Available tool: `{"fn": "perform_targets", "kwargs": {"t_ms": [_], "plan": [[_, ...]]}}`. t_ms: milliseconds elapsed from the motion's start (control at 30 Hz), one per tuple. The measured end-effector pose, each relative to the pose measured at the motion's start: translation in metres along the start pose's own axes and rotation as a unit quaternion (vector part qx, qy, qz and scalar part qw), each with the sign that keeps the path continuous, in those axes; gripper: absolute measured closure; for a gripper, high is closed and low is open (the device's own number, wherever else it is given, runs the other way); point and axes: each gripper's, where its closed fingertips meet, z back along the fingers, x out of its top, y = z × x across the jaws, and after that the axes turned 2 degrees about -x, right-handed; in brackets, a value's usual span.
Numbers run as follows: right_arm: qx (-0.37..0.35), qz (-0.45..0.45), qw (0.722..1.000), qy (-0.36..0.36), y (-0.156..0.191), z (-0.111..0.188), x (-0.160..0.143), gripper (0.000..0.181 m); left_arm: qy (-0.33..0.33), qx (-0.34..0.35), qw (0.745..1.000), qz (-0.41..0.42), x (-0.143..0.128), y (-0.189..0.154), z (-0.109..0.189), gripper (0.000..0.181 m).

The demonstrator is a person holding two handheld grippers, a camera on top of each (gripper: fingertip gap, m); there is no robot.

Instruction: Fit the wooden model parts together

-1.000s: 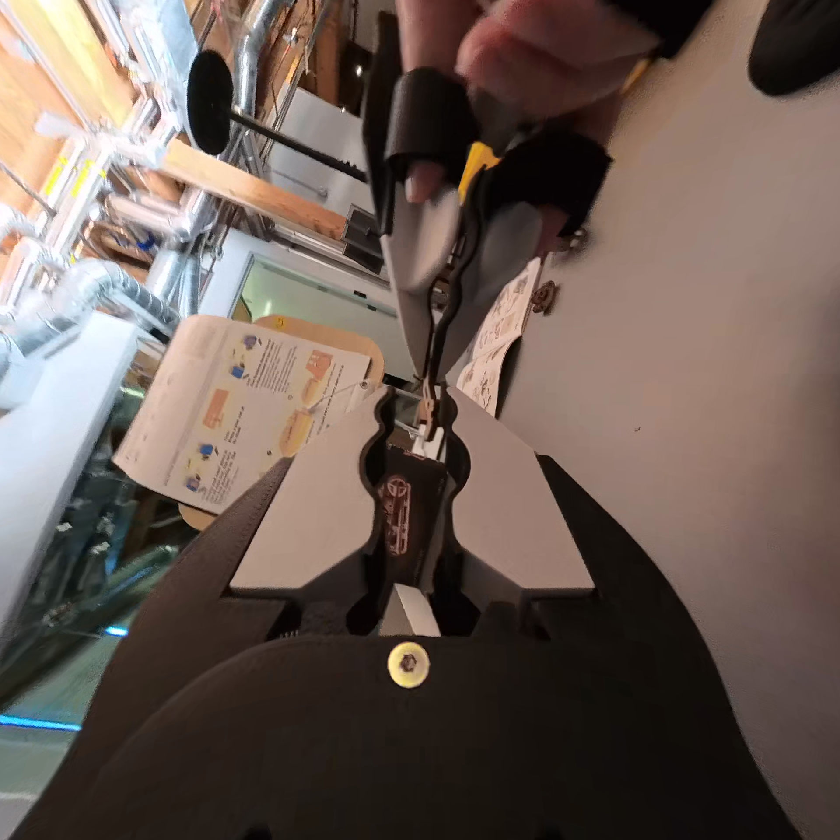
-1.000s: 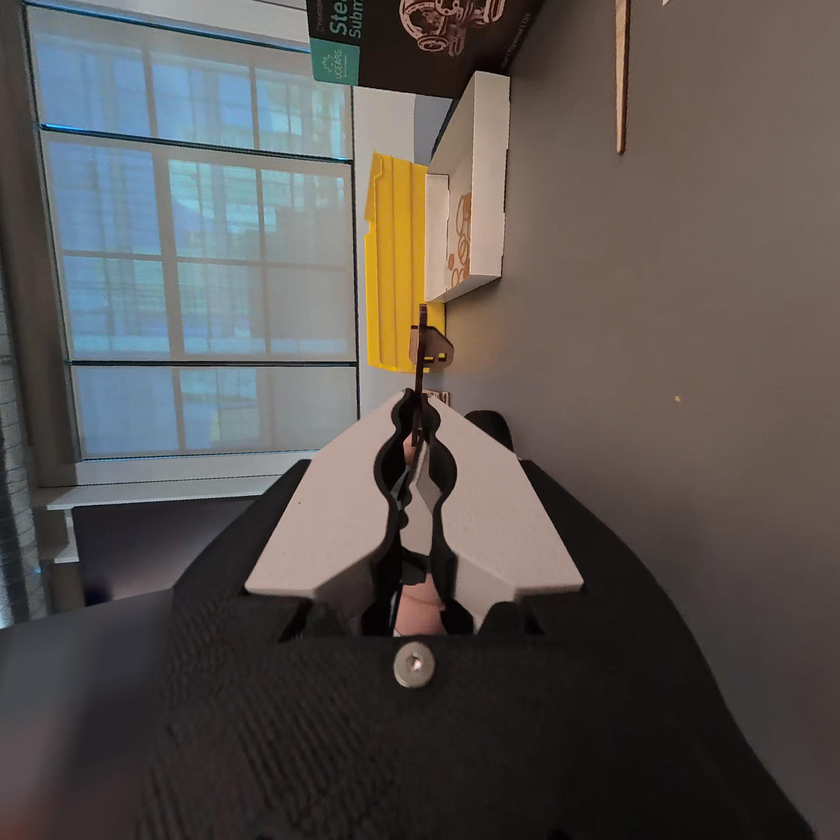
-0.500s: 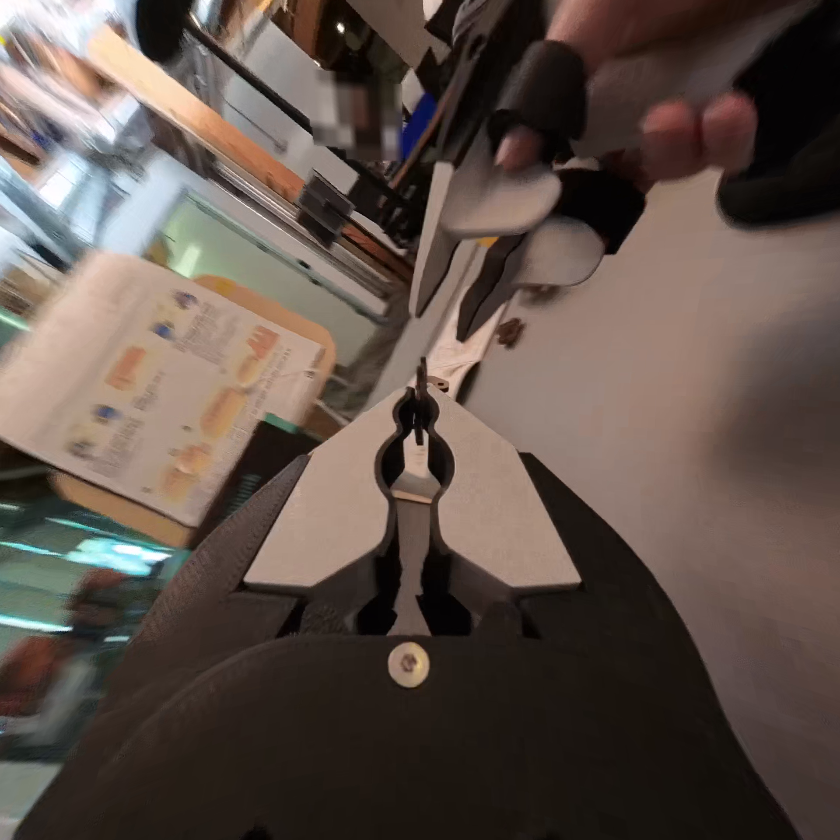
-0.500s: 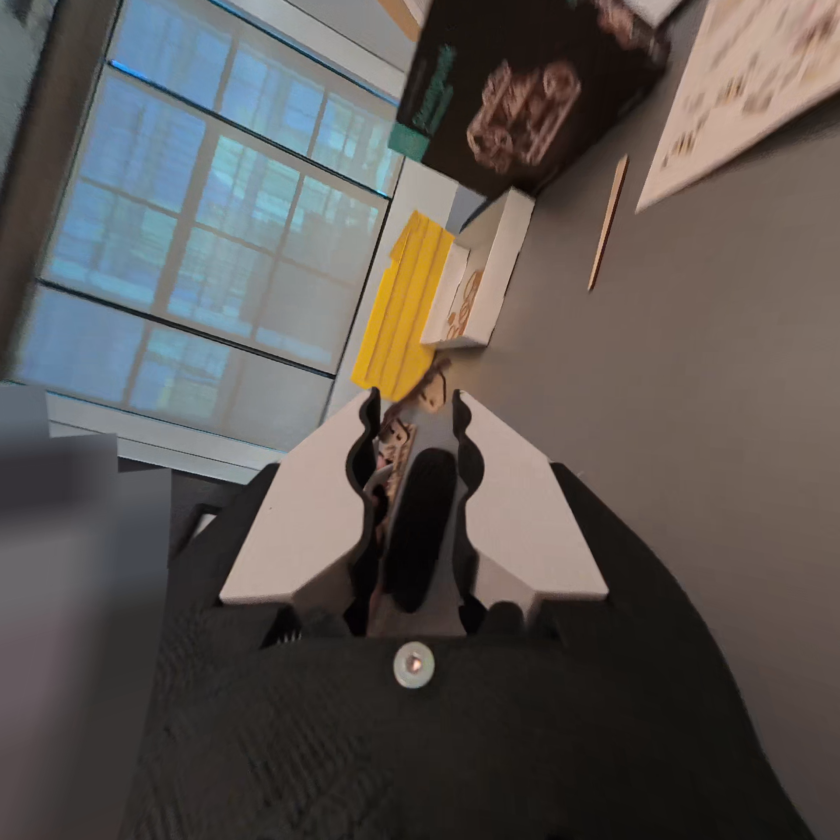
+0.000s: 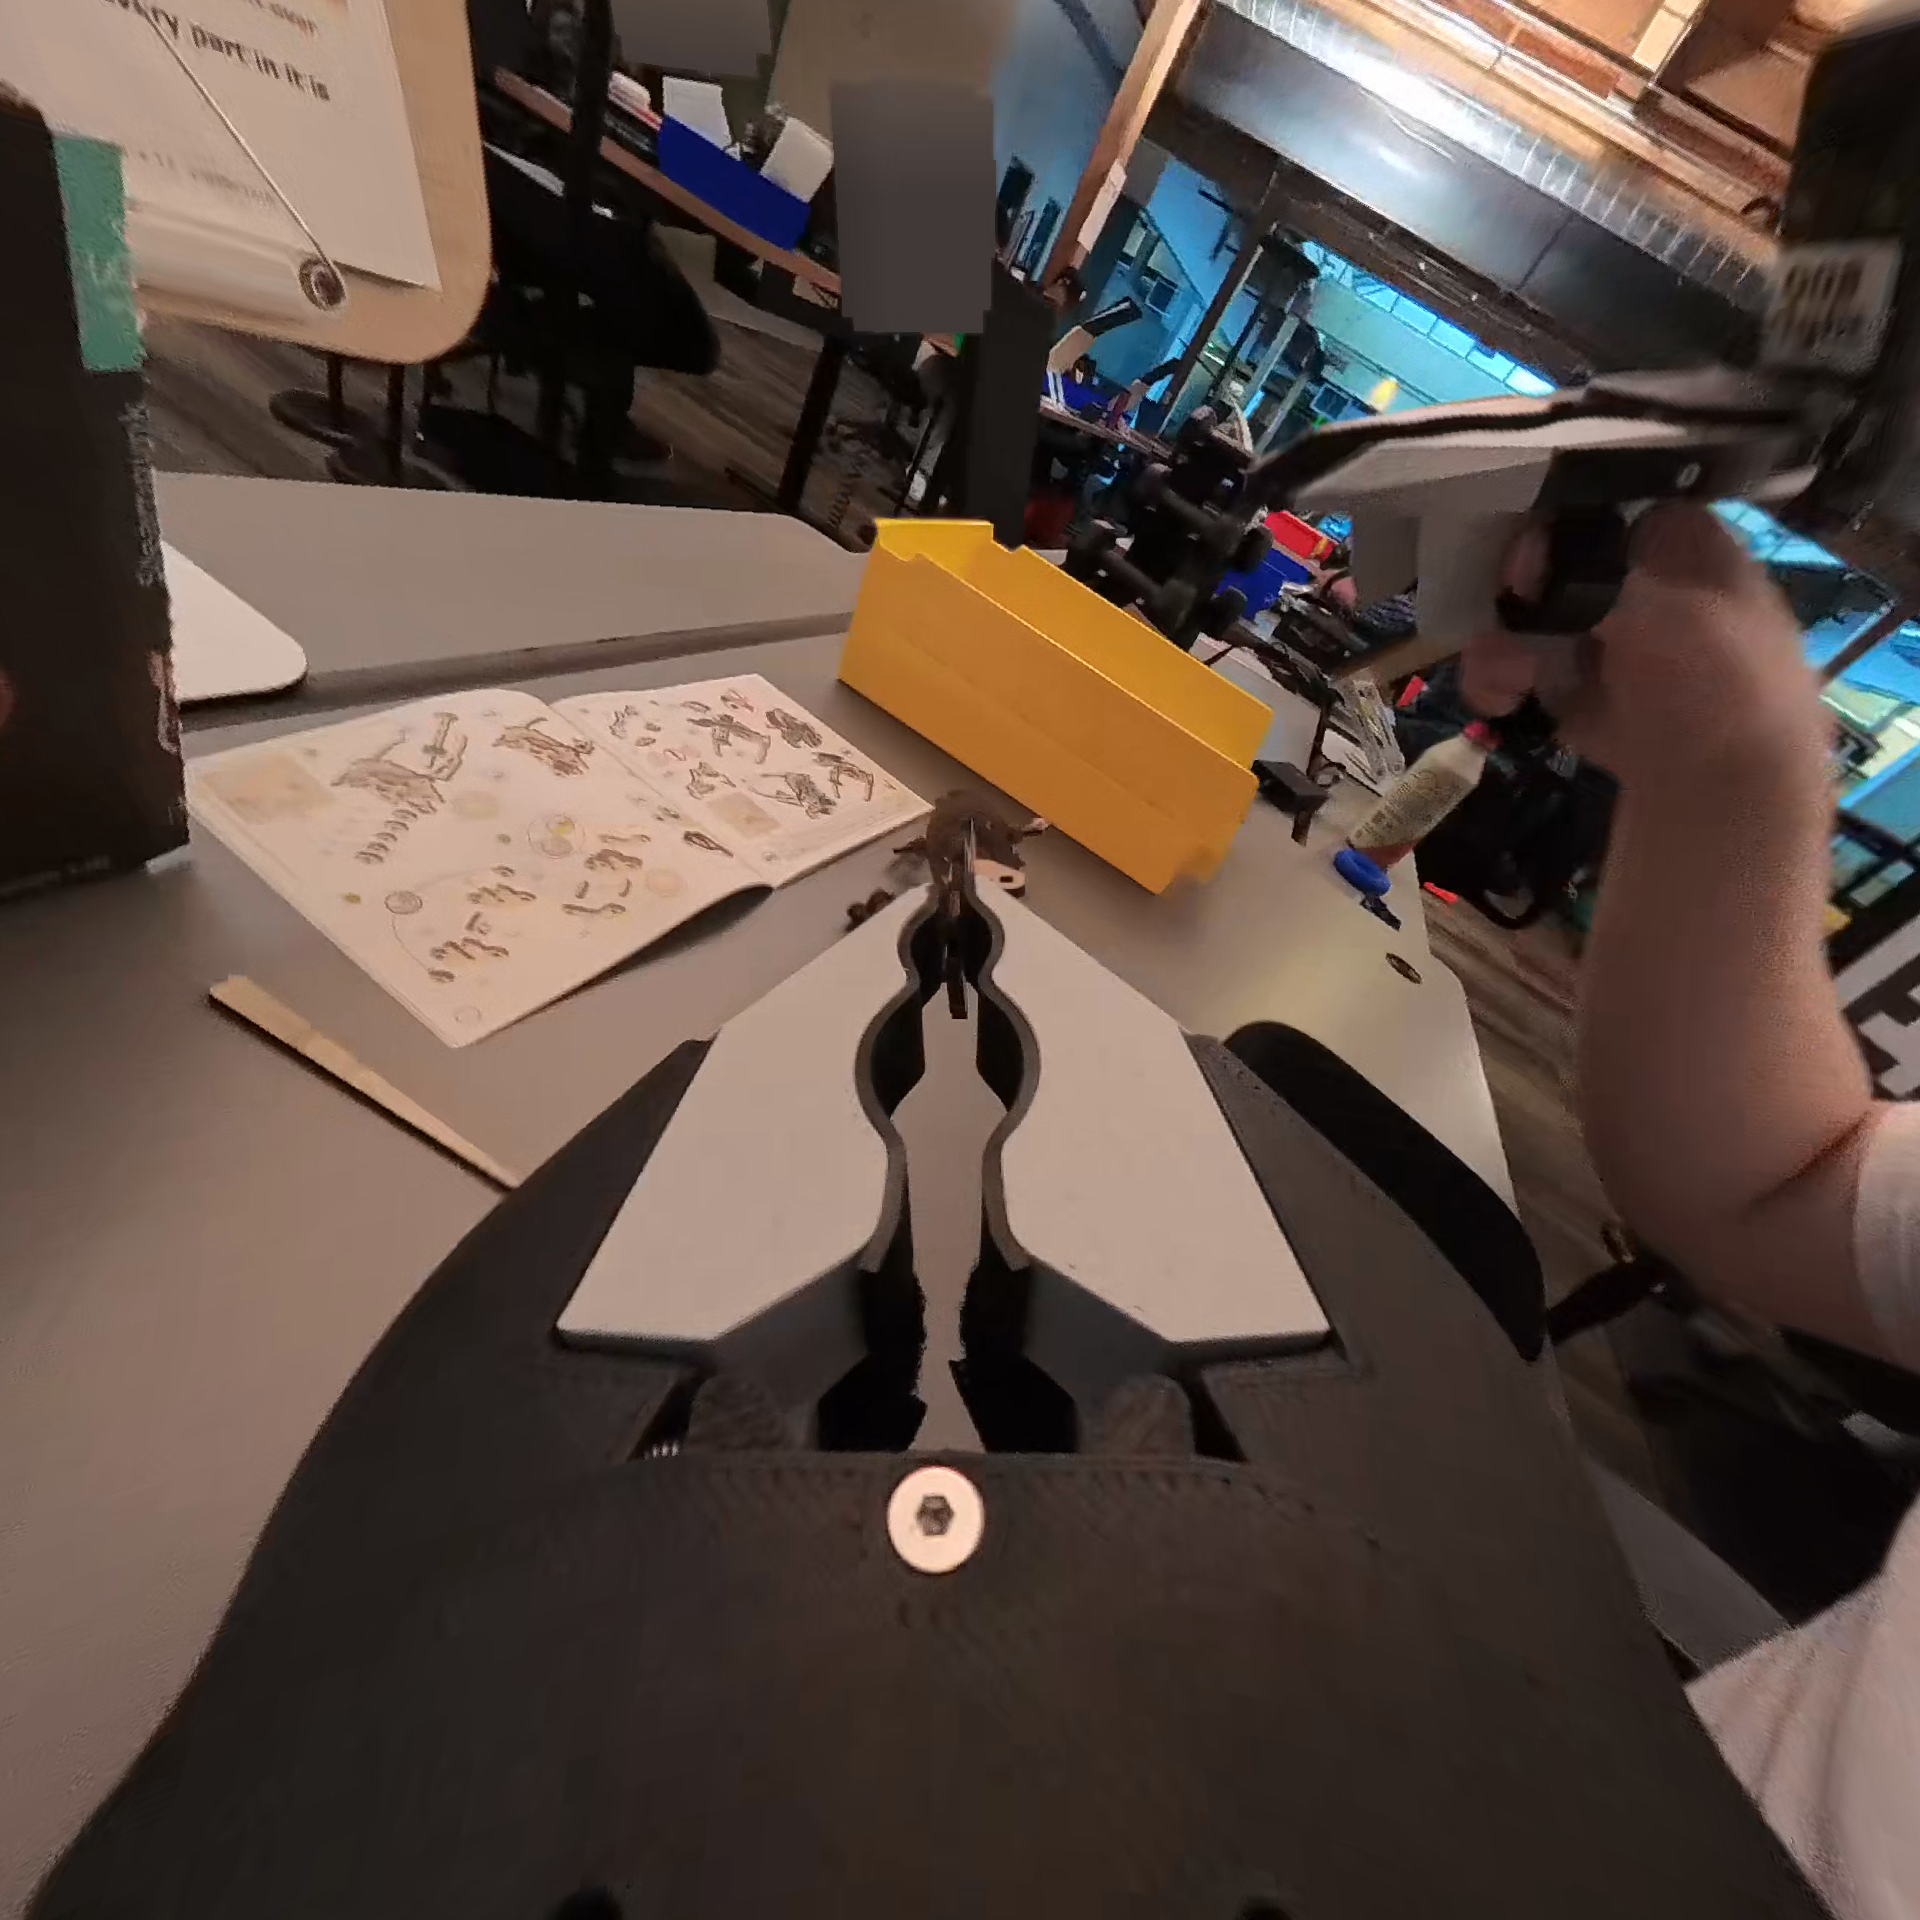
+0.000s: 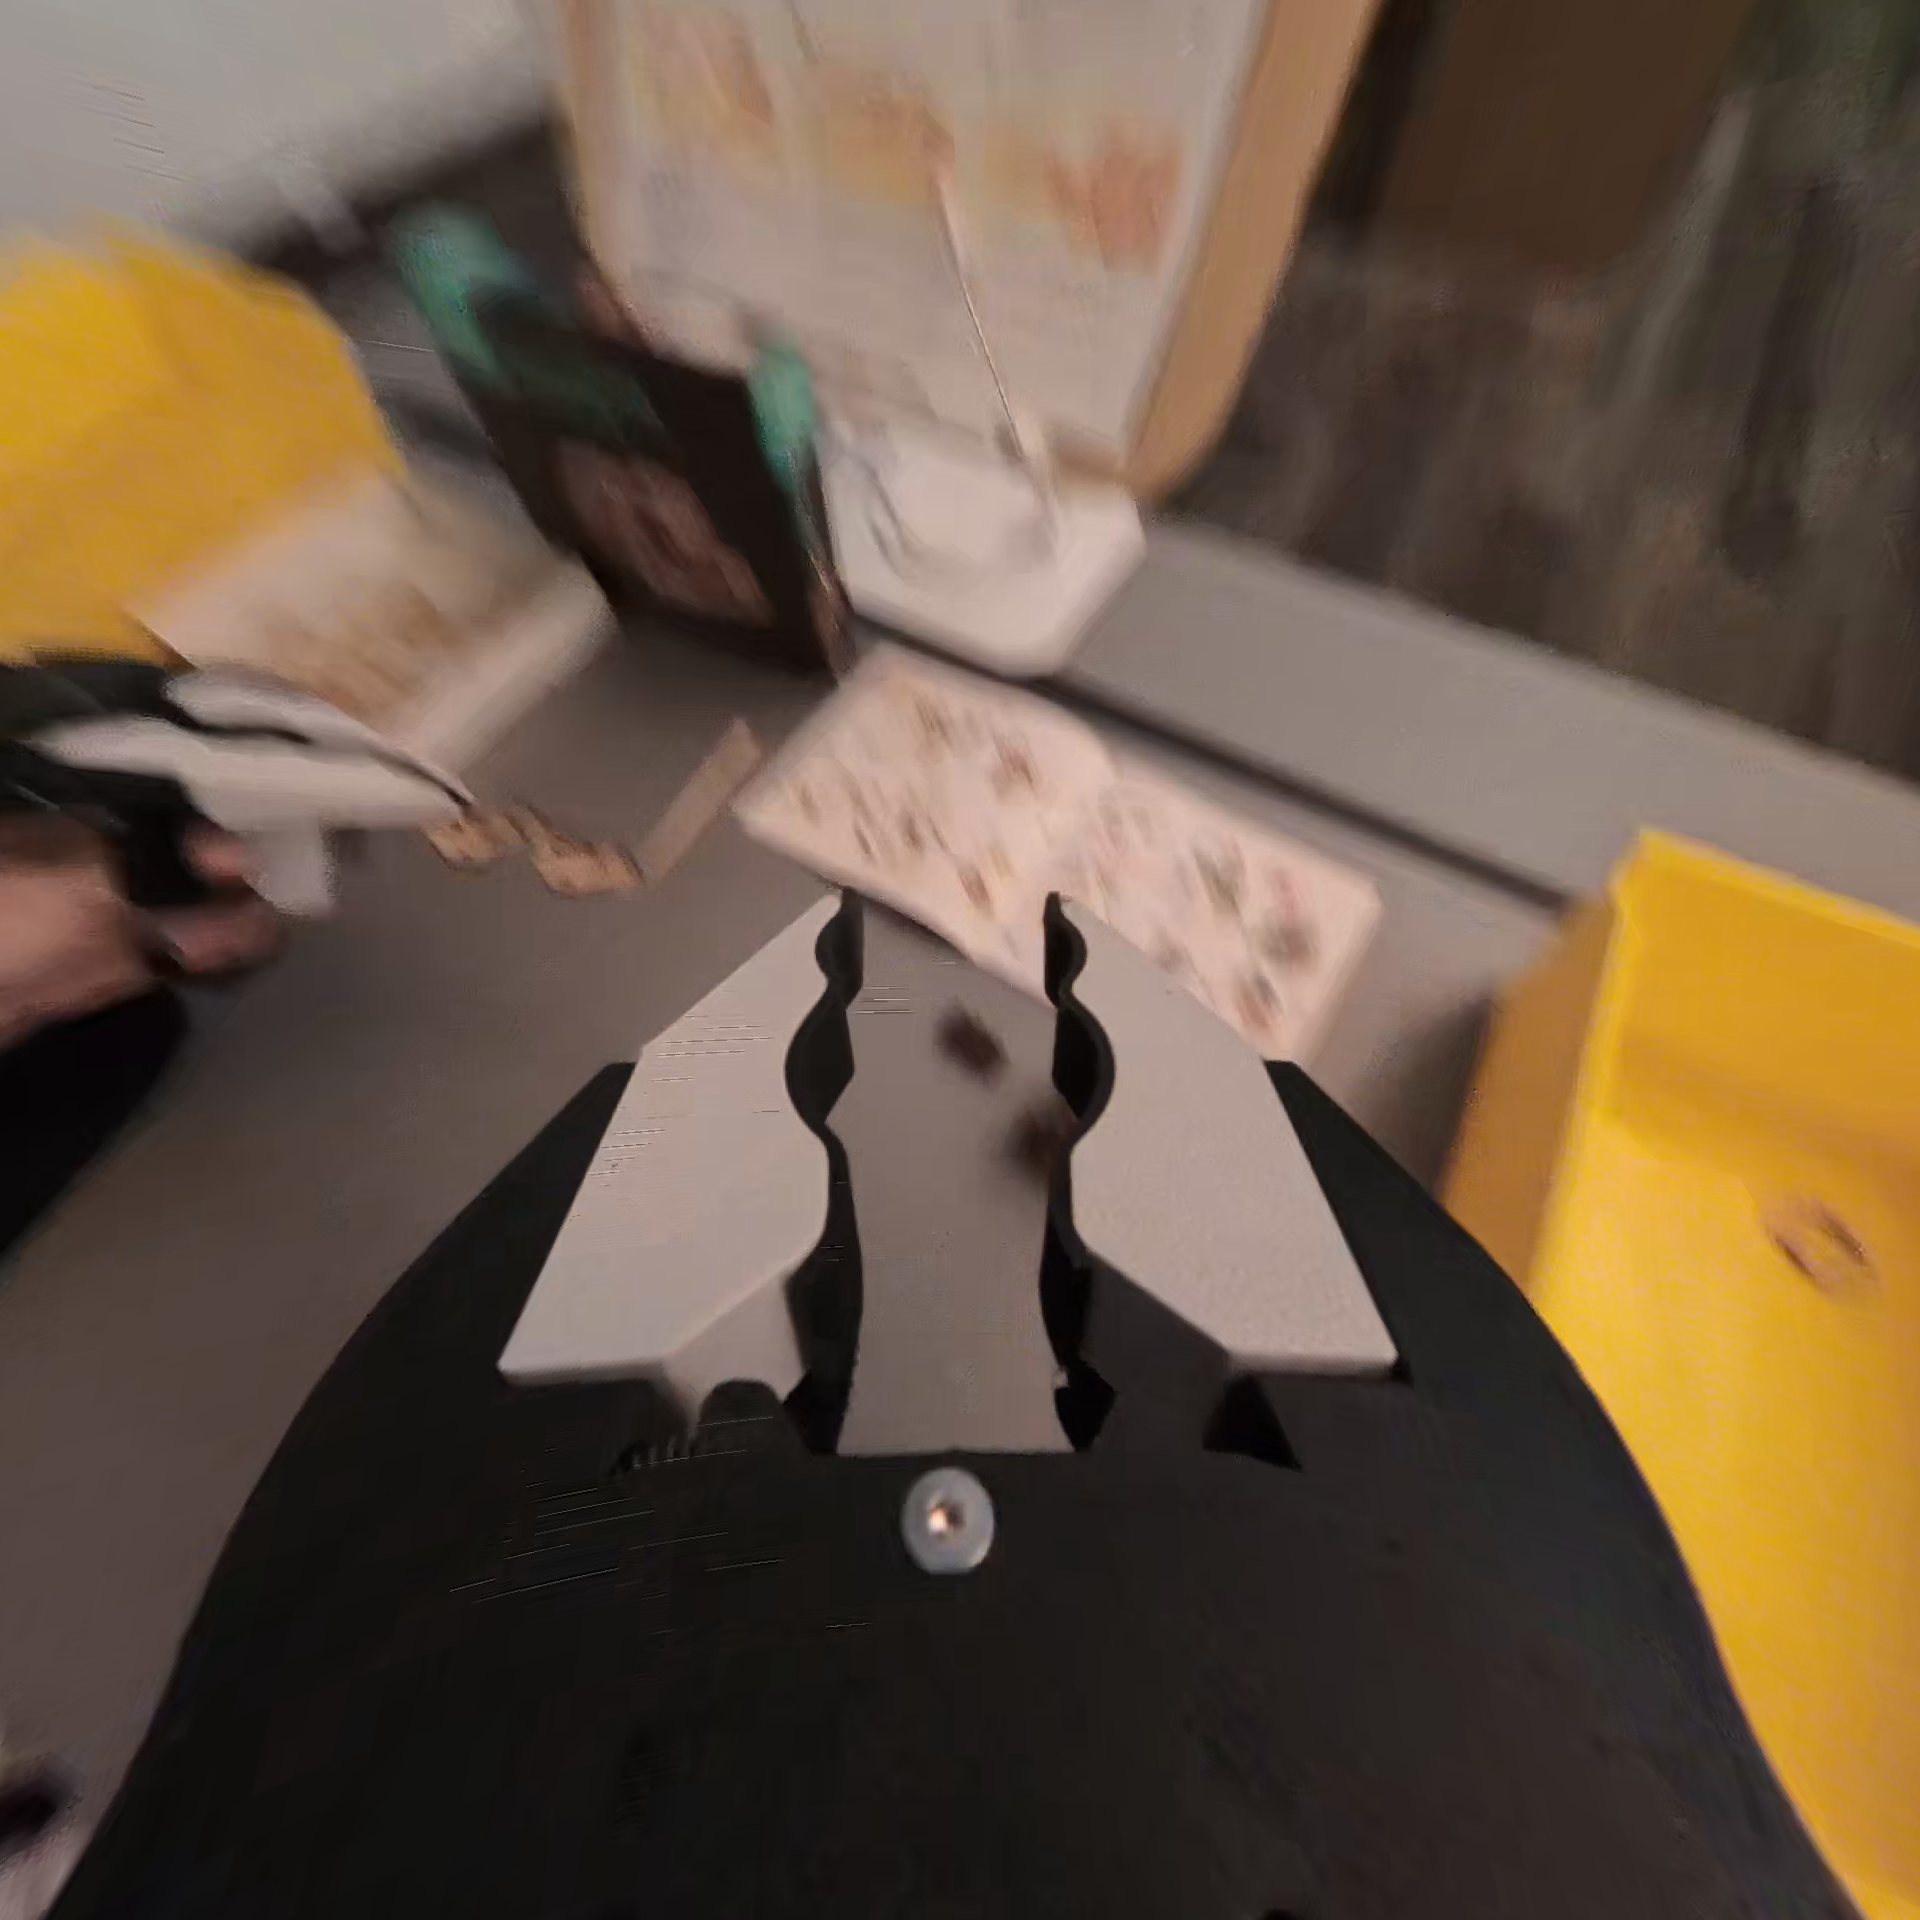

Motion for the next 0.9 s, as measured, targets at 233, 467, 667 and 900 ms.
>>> {"fn": "perform_targets", "kwargs": {"t_ms": [233,467,667,900], "plan": [[-0.175,0.189,0.893,0.369,-0.018,0.018,-0.027,0.169,0.049,-0.024,0.998,-0.023,0.008,0.012,-0.034,0.181],[-0.204,0.267,0.793,0.509,-0.021,0.034,-0.056,0.173,0.01,-0.026,1.0,0.01,0.048,0.035,-0.053,0.181],[-0.225,0.277,0.781,0.513,-0.026,0.032,-0.049,0.181,0.011,-0.014,1.0,0.017,0.04,0.048,-0.05,0.181],[-0.247,0.28,0.74,0.559,-0.035,0.042,-0.059,0.181,0.008,-0.018,1.0,0.021,0.041,0.051,-0.044,0.181]]}}
